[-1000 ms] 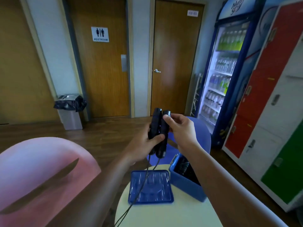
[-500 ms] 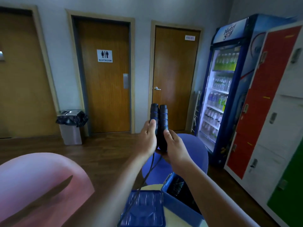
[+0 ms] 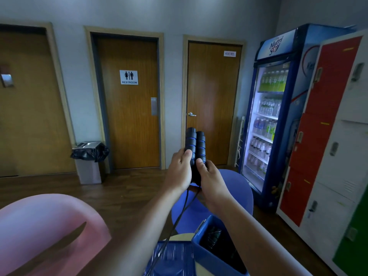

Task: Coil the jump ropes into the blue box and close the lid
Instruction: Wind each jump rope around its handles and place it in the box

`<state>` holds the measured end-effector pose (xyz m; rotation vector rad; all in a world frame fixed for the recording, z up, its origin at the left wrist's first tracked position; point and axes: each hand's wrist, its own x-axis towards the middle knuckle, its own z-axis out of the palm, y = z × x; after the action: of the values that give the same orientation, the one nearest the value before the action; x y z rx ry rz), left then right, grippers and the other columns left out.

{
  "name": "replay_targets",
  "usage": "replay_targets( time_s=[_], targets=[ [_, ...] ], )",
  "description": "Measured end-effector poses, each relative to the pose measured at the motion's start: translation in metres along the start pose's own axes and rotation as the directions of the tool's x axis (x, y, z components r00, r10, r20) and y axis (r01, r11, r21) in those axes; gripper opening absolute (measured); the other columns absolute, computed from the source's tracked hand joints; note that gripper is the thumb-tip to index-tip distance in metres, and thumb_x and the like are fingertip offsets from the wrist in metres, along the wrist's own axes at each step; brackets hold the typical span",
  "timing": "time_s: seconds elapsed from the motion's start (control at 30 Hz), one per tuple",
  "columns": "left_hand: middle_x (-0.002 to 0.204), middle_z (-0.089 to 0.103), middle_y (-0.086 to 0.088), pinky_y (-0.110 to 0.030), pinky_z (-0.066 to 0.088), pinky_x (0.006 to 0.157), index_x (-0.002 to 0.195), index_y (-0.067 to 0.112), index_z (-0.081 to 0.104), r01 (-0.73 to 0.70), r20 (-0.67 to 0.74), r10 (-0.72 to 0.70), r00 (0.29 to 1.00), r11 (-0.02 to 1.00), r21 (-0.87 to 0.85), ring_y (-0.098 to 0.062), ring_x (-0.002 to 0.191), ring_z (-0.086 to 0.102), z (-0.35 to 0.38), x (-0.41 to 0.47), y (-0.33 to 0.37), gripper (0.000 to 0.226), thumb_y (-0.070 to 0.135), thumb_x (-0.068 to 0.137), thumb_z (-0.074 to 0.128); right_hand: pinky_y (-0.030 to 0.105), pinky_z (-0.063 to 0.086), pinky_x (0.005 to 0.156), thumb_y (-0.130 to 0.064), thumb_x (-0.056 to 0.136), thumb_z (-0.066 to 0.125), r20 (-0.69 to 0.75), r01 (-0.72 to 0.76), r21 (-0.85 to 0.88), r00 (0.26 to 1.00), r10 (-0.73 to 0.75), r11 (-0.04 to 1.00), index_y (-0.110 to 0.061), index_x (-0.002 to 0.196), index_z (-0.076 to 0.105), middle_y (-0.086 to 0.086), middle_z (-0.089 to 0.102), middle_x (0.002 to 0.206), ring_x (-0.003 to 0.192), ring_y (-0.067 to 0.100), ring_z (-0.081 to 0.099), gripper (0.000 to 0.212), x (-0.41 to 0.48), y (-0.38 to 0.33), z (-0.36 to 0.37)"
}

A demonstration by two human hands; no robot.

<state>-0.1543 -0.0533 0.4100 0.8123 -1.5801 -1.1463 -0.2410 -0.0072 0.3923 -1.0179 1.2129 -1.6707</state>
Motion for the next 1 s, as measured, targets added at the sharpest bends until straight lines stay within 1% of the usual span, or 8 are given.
replay_targets(
  time_s=[0.43,0.57,0.67,0.73,0.8,0.87,0.93,1.0],
  targets=[
    [0.114,0.072,-0.006,-0.046,0.054,0.098,0.122,0.026,0.065,-0.030,-0.008,0.030,1.000,0.994,-0.106,-0.020,0.107,0.069,0.006,0.004,0.015,0.031,0.032,0.108,0.037,0.053,0.057,0.093,-0.030,0.099,0.060,0.054,0.103,-0.047,0.993,-0.101,0.994,-0.022,0.119,0.061,0.005,0.075,0.108,0.102,0.021,0.072,0.021,0.003,-0.021,-0.008],
    [0.115,0.071,0.003,-0.043,0.051,0.101,0.125,0.025,0.063,-0.110,0.091,0.106,0.990,0.993,0.042,-0.013,0.111,0.066,-0.004,0.005,0.022,0.034,0.039,0.109,0.036,0.049,0.062,0.076,-0.025,0.098,0.063,0.087,0.087,-0.070,0.993,-0.080,0.994,-0.016,0.116,0.059,0.009,0.072,0.107,0.093,0.022,0.073,0.021,0.000,-0.030,-0.016],
    [0.118,0.055,0.019,-0.018,0.043,0.091,0.150,0.024,0.040,-0.244,0.141,0.214,0.967,0.936,0.255,0.001,0.107,0.055,-0.025,0.012,0.035,0.043,0.033,0.108,0.039,0.030,0.056,0.058,-0.021,0.098,0.062,0.147,0.059,-0.079,0.988,-0.046,0.995,-0.013,0.114,0.058,0.007,0.068,0.097,0.074,0.014,0.070,0.019,-0.003,-0.040,-0.027],
    [0.141,0.043,0.006,-0.014,0.043,0.090,0.161,0.024,0.009,-0.411,0.214,0.351,0.912,0.767,0.492,-0.003,0.117,0.051,-0.044,0.021,0.046,0.069,0.026,0.104,0.049,0.028,0.054,0.054,-0.020,0.098,0.063,0.185,0.039,-0.139,0.983,-0.013,0.990,-0.013,0.114,0.057,0.007,0.066,0.094,0.068,0.014,0.068,0.019,-0.002,-0.049,-0.038],
    [0.166,0.005,-0.002,-0.037,0.028,0.120,0.159,0.032,-0.010,-0.589,0.478,0.358,0.802,0.341,0.733,-0.019,0.150,0.018,-0.059,0.030,0.055,0.097,0.028,0.095,0.062,0.029,0.053,0.054,-0.021,0.096,0.064,0.231,0.017,-0.214,0.972,0.033,0.977,-0.013,0.114,0.058,0.007,0.066,0.091,0.071,0.018,0.067,0.020,-0.001,-0.059,-0.047],
    [0.166,-0.022,0.001,-0.041,-0.004,0.120,0.156,0.039,-0.020,-0.672,0.673,0.247,0.697,-0.101,0.733,-0.021,0.152,-0.018,-0.061,0.038,0.058,0.106,0.034,0.092,0.064,0.028,0.051,0.052,-0.022,0.096,0.065,0.290,0.007,-0.299,0.953,0.084,0.954,-0.014,0.113,0.059,0.008,0.067,0.090,0.077,0.024,0.065,0.020,0.001,-0.071,-0.053],
    [0.167,-0.019,-0.005,-0.044,-0.013,0.120,0.158,0.037,-0.014,-0.679,0.759,0.243,0.603,-0.344,0.649,-0.026,0.151,-0.025,-0.054,0.045,0.060,0.100,0.033,0.094,0.063,0.026,0.050,0.052,-0.024,0.095,0.066,0.346,0.021,-0.382,0.930,0.122,0.924,-0.010,0.117,0.060,0.011,0.067,0.093,0.080,0.026,0.063,0.027,0.002,-0.082,-0.053],
    [0.167,0.014,-0.012,-0.048,-0.004,0.124,0.160,0.028,0.013,-0.680,0.803,0.289,0.521,-0.428,0.595,-0.032,0.156,-0.001,-0.047,0.053,0.065,0.083,0.025,0.094,0.063,0.026,0.050,0.052,-0.025,0.093,0.068,0.367,0.062,-0.447,0.922,0.120,0.892,-0.007,0.120,0.061,0.012,0.067,0.095,0.075,0.022,0.063,0.033,0.003,-0.091,-0.050]
  ],
)
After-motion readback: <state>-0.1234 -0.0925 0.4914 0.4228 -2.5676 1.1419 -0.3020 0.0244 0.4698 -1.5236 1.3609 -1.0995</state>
